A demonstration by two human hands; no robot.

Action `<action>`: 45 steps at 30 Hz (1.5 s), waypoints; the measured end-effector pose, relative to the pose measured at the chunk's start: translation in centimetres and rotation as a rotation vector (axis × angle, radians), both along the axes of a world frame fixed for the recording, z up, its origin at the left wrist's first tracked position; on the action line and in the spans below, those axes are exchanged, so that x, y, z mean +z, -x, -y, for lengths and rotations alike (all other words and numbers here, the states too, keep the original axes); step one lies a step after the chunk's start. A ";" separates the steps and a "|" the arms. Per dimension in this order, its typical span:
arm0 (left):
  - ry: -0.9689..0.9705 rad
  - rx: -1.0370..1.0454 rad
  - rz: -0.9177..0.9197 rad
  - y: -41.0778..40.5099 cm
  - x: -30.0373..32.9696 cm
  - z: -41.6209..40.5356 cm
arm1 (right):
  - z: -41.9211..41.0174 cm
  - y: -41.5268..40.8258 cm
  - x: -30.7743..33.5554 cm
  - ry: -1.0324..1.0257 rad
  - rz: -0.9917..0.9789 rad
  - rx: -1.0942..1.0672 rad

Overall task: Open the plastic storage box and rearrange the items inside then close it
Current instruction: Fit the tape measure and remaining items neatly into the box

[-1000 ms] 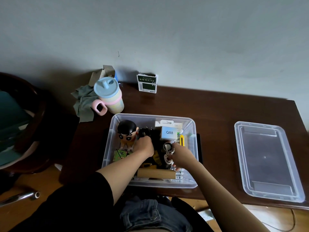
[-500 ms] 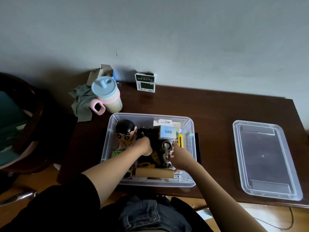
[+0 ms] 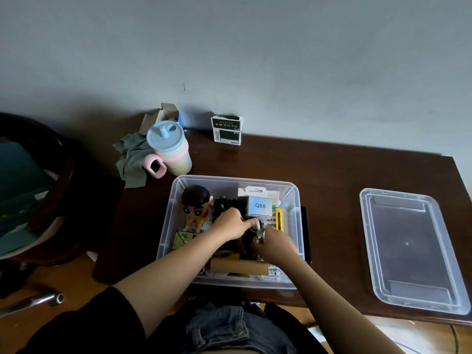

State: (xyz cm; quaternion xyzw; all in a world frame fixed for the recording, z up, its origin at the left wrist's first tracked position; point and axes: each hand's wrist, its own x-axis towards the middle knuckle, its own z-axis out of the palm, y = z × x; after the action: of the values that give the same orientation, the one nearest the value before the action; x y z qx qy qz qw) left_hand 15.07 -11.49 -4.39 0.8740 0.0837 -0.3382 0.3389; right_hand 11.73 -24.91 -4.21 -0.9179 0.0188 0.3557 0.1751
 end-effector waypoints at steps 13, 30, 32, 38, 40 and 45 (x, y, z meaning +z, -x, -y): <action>0.050 0.205 -0.042 0.6 -0.8 1.2 | -0.4 0.3 -0.1 0.068 -0.014 0.000; -0.056 0.076 0.226 0.6 1.4 -1.6 | 1.0 -0.6 2.5 -0.032 0.056 -0.069; -0.088 0.085 0.318 0.2 2.0 -1.5 | 1.0 -1.0 2.7 -0.150 0.104 -0.192; -0.076 0.094 0.203 -0.9 2.4 0.4 | 0.9 -2.1 2.4 -0.469 0.121 -0.459; -0.079 0.121 0.194 -1.1 2.0 0.2 | 1.0 -2.1 2.4 -0.488 0.145 -0.461; -0.034 0.158 0.157 -1.3 1.7 0.0 | 0.8 -2.1 1.9 -0.469 0.140 -0.413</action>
State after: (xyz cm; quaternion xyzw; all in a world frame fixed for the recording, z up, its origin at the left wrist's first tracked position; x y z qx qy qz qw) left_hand 16.36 -11.45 -2.70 0.8940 0.1314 -0.2396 0.3550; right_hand 13.82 -25.75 -2.32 -0.8515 0.1099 0.2435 0.4513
